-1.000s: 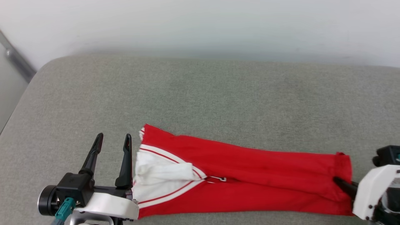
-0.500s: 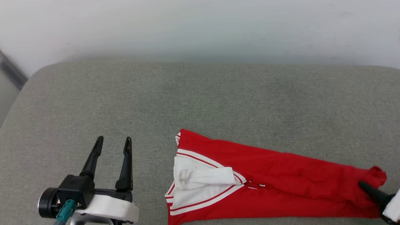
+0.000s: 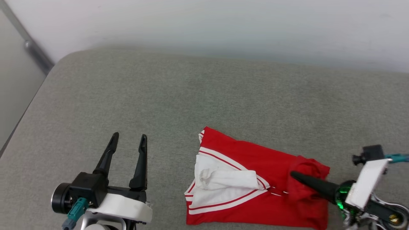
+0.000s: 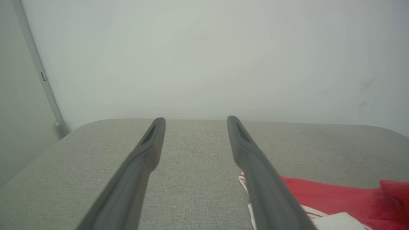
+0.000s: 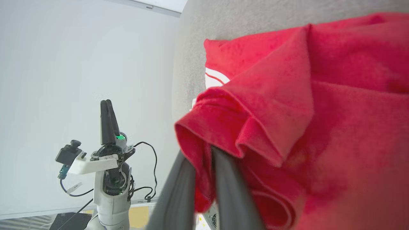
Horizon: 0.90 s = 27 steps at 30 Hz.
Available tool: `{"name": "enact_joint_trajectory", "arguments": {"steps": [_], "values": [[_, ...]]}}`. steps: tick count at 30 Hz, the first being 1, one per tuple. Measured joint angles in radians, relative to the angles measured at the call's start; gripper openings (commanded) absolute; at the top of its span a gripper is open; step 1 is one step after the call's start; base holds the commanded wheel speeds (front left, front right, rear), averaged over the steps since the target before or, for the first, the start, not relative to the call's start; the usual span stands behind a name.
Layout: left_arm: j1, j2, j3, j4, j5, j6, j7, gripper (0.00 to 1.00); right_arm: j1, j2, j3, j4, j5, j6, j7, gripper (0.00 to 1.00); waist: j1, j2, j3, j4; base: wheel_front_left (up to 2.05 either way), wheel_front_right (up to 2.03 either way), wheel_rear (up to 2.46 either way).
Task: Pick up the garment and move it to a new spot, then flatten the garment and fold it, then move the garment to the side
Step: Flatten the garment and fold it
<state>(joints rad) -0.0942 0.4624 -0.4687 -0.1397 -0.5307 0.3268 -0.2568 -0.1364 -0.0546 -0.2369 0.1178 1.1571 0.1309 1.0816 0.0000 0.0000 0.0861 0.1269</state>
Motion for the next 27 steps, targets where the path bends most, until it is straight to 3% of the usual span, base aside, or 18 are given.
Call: {"name": "enact_joint_trajectory", "arguments": {"steps": [4, 12, 18, 19, 20, 21, 22, 27], "values": [[-0.015, -0.008, -0.007, 0.009, 0.000, -0.010, 0.000, 1.00, -0.037, 0.002, 0.122, 0.060, 0.088, 0.000, -0.051, 0.00, 0.0000, 0.0000, 0.012, 0.038, 0.00, 0.00, 0.00], [-0.048, -0.035, -0.006, 0.024, 0.007, -0.027, -0.002, 1.00, -0.152, 0.003, 0.340, 0.150, 0.152, 0.000, -0.187, 0.00, 0.0000, 0.0000, 0.065, 0.083, 0.00, 0.00, 0.00], [-0.072, -0.067, -0.002, 0.044, 0.009, -0.046, -0.003, 1.00, -0.209, 0.003, 0.431, 0.217, 0.088, 0.000, -0.295, 0.01, 0.0001, 0.0000, 0.101, 0.100, 0.00, 0.00, 0.00], [-0.073, -0.070, -0.001, 0.047, 0.011, -0.047, -0.003, 1.00, -0.215, 0.003, 0.443, 0.227, 0.079, 0.000, -0.309, 0.07, 0.0000, 0.0000, 0.105, 0.102, 0.00, 0.00, 0.00], [-0.074, -0.073, 0.001, 0.049, 0.015, -0.051, -0.003, 1.00, -0.219, 0.000, 0.454, 0.236, 0.067, 0.000, -0.327, 0.19, 0.0000, 0.0000, 0.109, 0.102, 0.00, 0.00, 0.00], [-0.074, -0.076, 0.002, 0.053, 0.016, -0.054, -0.003, 1.00, -0.222, -0.003, 0.466, 0.243, 0.047, 0.000, -0.358, 0.45, 0.0001, 0.0000, 0.111, 0.102, 0.00, 0.00, 0.00], [-0.074, -0.081, 0.004, 0.055, 0.016, -0.058, -0.003, 1.00, -0.227, -0.005, 0.481, 0.248, 0.039, 0.000, -0.374, 1.00, 0.0000, 0.0000, 0.113, 0.102, 0.00, 0.00, 0.00], [-0.075, -0.093, 0.016, 0.070, 0.026, -0.072, -0.003, 1.00, -0.234, -0.016, 0.545, 0.273, 0.050, 0.000, -0.412, 1.00, 0.0000, 0.0000, 0.111, 0.094, 0.00, 0.00, 0.00]]}}
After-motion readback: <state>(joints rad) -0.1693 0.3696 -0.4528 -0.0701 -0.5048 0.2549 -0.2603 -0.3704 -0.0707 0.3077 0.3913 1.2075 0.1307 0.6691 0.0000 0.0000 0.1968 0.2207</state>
